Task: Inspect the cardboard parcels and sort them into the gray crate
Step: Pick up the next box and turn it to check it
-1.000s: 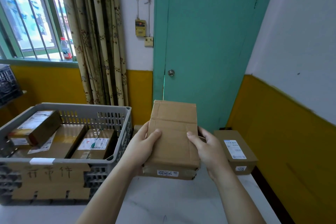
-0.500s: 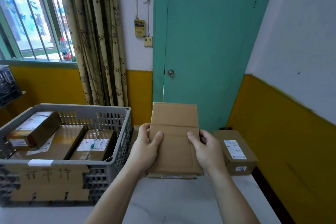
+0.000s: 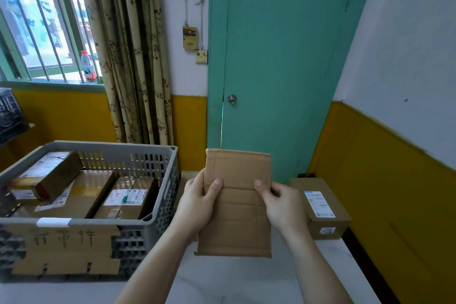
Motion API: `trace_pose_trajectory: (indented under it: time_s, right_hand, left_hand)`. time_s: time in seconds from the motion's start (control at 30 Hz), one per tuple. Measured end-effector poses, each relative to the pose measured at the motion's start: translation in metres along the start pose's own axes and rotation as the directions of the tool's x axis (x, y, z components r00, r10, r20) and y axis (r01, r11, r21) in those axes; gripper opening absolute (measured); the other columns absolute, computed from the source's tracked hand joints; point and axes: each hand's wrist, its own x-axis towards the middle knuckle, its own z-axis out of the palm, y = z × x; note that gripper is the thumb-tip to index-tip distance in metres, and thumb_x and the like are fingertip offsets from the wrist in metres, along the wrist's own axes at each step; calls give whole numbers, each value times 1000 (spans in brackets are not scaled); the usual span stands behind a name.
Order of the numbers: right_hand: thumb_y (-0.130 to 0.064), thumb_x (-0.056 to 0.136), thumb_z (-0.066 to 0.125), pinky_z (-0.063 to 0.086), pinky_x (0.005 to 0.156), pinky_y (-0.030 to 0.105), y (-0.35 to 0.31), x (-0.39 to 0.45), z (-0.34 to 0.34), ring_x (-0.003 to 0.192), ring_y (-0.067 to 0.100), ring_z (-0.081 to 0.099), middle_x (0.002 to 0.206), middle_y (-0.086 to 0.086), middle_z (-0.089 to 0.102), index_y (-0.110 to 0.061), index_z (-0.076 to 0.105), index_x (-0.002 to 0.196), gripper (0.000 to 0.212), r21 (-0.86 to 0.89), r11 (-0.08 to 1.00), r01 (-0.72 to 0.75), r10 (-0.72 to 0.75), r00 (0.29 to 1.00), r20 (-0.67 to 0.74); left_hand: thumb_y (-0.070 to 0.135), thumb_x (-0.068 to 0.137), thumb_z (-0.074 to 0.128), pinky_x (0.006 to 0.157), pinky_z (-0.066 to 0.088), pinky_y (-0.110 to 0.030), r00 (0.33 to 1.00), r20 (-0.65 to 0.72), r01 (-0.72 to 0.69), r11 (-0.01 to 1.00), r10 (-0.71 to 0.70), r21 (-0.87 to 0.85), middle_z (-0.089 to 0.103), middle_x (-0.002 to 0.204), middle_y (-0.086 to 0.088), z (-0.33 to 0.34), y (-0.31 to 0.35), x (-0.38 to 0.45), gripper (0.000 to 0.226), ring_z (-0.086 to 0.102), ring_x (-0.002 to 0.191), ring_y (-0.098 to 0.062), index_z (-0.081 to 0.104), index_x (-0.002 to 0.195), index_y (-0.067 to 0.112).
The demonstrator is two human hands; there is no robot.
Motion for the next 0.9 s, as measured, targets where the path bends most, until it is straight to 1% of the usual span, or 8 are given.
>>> trace_pose_trajectory:
  time_s: [0.17, 0.23, 0.3, 0.43, 0.53, 0.63, 0.83, 0.9]
  right_hand:
    - [-62, 91, 63, 59, 81, 38, -4, 2, -4, 88, 3, 70, 86, -16, 77, -26, 78, 94, 39, 39, 999, -28, 28, 1000, -13]
    - [-68, 89, 58, 53, 66, 27, -8, 1, -5, 77, -6, 65, 74, -25, 71, -35, 71, 81, 37, -51, 997, 51, -53, 998, -39]
    - [-68, 89, 55, 49, 57, 31, -8, 1, -5, 67, 2, 63, 66, -14, 69, -24, 71, 75, 49, -103, 990, 95, -102, 993, -58]
    - [-62, 91, 60, 51, 63, 36, -6, 0, -7, 67, 9, 64, 66, -6, 71, -16, 73, 75, 51, -77, 993, 92, -96, 994, -43]
    - [-65, 87, 61, 44, 56, 16, -10, -2, -8, 73, -7, 64, 67, -24, 69, -28, 69, 67, 43, -30, 998, 57, -59, 996, -64]
    - [-70, 82, 60, 42, 56, 7, -16, -3, -7, 72, -21, 59, 61, -30, 64, -37, 60, 70, 35, -29, 999, 42, -44, 995, -89]
    - [-65, 89, 57, 53, 63, 34, -9, -7, -6, 70, 3, 65, 69, -11, 72, -23, 71, 74, 47, -24, 993, 115, -116, 992, -43]
    - [-68, 88, 55, 52, 63, 33, -11, -9, -6, 73, 0, 65, 72, -15, 71, -22, 70, 73, 51, 27, 997, 75, -74, 996, -39]
  left_hand:
    - [48, 96, 66, 75, 56, -19, 999, 33, 28, 998, -26, -54, 68, 118, 17, -2, 4, 0, 48, 68, 102, -1, 43, 137, 39]
    - [45, 98, 64, 69, 54, -12, 999, 31, 9, 999, -8, -30, 68, 116, 15, 1, 4, -1, 48, 68, 98, 2, 43, 139, 31]
    - [41, 100, 63, 66, 54, -10, 999, 34, 1, 1000, 0, -17, 69, 117, 13, 1, 3, -2, 45, 68, 98, 3, 43, 138, 29]
    - [49, 94, 68, 80, 61, -27, 998, 29, 58, 996, -56, -69, 69, 118, 8, -5, 6, 0, 50, 70, 103, -8, 46, 134, 28]
    - [67, 87, 65, 93, 58, -41, 994, -10, 106, 989, -107, -102, 65, 119, 5, -8, 10, 4, 58, 67, 106, -13, 48, 126, 28]
    - [72, 79, 61, 99, 55, -40, 999, -16, 27, 998, -28, -59, 63, 129, 6, -6, 13, 1, 78, 63, 114, -11, 45, 140, 27]
    - [68, 86, 53, 109, 49, -48, 998, 25, -59, 998, 58, 7, 62, 136, 4, -6, 12, -6, 65, 60, 125, -17, 53, 142, 35]
    - [68, 88, 54, 107, 51, -45, 999, 33, -32, 999, 32, 1, 62, 134, 7, -8, 12, -5, 60, 61, 124, -15, 53, 140, 37]
